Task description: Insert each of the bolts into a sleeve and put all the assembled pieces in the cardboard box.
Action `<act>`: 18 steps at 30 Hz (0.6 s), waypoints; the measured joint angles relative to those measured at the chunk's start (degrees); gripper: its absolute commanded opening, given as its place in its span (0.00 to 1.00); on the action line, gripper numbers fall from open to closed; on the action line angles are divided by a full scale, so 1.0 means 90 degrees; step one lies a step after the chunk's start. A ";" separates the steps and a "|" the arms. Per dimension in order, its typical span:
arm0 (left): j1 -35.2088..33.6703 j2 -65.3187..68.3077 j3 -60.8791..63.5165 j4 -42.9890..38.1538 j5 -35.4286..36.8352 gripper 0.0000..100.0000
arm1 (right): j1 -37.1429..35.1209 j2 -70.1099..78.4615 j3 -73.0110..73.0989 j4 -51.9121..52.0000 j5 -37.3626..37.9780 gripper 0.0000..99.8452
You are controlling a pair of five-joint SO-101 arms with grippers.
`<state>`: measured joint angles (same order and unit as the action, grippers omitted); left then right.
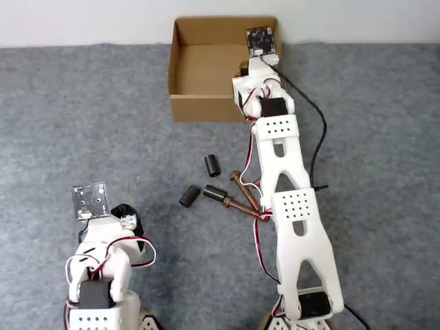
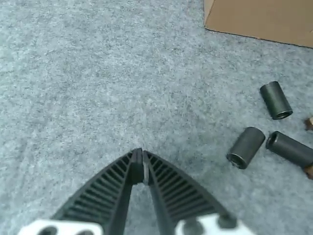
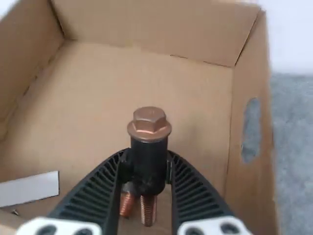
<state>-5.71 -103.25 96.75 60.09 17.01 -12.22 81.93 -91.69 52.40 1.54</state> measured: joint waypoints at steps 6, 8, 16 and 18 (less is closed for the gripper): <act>0.0000 0.0000 0.0000 0.0000 0.0000 0.00 | 0.0010 0.0049 0.0068 0.0000 0.0000 0.11; 0.0000 0.0000 0.0000 0.0000 0.0000 0.00 | 0.0000 0.0049 0.0078 0.0000 0.0000 0.17; 0.0000 0.0000 0.0000 0.0000 0.0000 0.00 | 0.0010 0.0029 0.0078 0.0000 0.0029 0.03; 0.0000 0.0000 0.0000 0.0000 0.0000 0.00 | 0.0010 -0.0039 0.0078 0.0049 0.0049 0.01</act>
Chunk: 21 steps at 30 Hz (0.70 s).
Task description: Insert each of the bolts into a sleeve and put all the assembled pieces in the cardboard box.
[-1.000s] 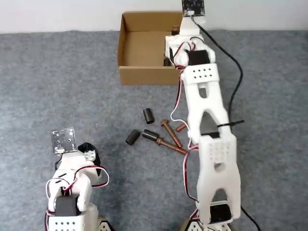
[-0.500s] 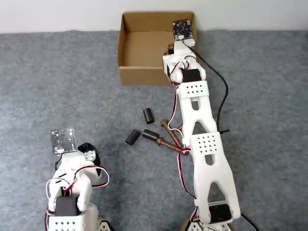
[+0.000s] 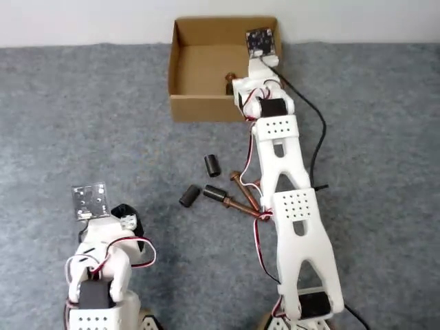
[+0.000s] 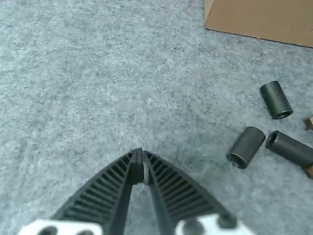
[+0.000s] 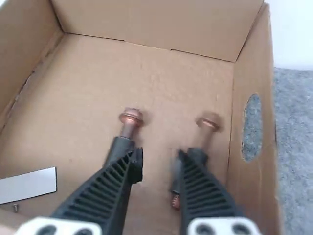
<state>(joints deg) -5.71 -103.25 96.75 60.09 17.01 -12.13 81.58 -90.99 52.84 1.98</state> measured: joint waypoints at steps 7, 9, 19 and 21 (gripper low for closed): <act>-0.0332 0.0000 0.0000 0.0020 0.0000 0.00 | 0.0020 -0.0811 0.0000 0.1319 0.0283 0.01; -0.0400 0.0000 0.0000 0.0020 0.0000 0.00 | 0.0020 -0.1123 0.0000 0.1768 0.0293 0.01; -0.0410 0.0000 0.0000 0.0020 0.0000 0.00 | -0.0049 -0.2227 0.0000 0.3878 0.0293 0.01; -0.0410 0.0000 0.0000 0.0020 0.0000 0.00 | -0.0186 -0.2374 0.0000 0.4405 0.0293 0.01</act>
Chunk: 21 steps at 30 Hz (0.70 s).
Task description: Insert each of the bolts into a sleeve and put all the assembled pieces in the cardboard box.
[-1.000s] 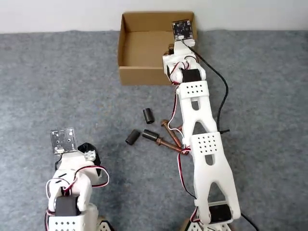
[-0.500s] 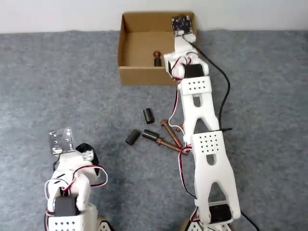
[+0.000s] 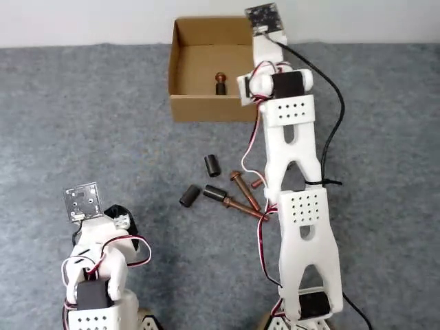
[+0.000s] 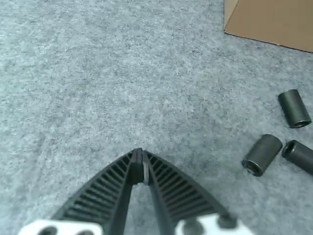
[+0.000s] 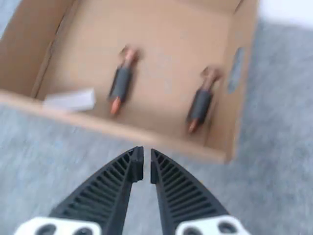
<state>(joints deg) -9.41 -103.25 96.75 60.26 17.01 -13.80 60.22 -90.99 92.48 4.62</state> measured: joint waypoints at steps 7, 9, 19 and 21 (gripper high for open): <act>0.0000 0.0000 0.0000 0.0000 0.0000 0.00 | -0.0440 -0.0352 0.0088 0.0889 0.0020 0.01; 0.0000 0.0000 0.0000 0.0000 0.0000 0.00 | -0.0596 -0.0508 0.0420 0.0889 0.0020 0.01; 0.0000 0.0000 0.0000 0.0000 0.0000 0.00 | -0.1534 -0.1495 0.3692 0.0889 -0.0840 0.23; 0.0000 0.0000 0.0000 0.0000 0.0000 0.00 | -0.1621 -0.1495 0.3907 0.0889 -0.1026 0.26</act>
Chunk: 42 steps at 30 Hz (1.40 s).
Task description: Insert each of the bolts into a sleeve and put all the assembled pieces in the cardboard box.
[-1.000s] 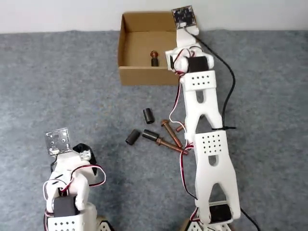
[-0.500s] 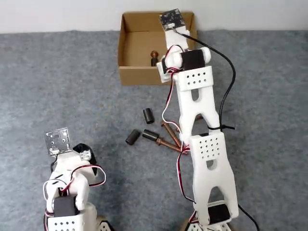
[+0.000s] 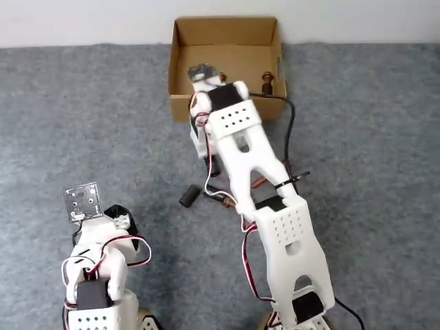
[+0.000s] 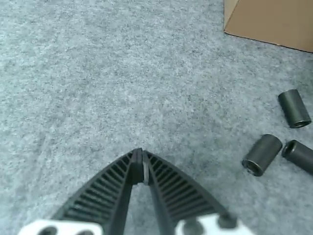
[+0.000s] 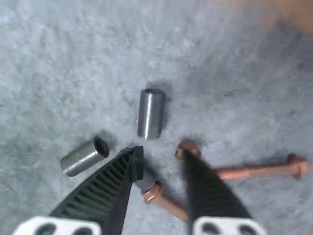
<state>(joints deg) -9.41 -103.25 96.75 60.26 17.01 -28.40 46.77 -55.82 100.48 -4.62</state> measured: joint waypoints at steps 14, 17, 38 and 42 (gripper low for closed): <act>0.0000 0.0000 0.0000 0.0000 0.0000 0.00 | -0.0215 0.1094 0.0020 -0.0918 -0.0117 0.17; 0.0000 0.0000 0.0000 0.0000 0.0000 0.00 | -0.0225 0.1407 0.0020 -0.1133 -0.0117 0.16; 0.0000 0.0000 0.0000 0.0000 0.0000 0.01 | -0.0244 0.1241 -0.2325 0.0000 -0.0567 0.01; 0.0000 0.0000 0.0000 0.0000 0.0000 0.01 | -0.0195 0.0088 -0.1563 0.0000 -0.0586 0.01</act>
<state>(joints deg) -9.41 -103.25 96.75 60.26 17.01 -30.15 47.56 -69.89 100.48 -9.89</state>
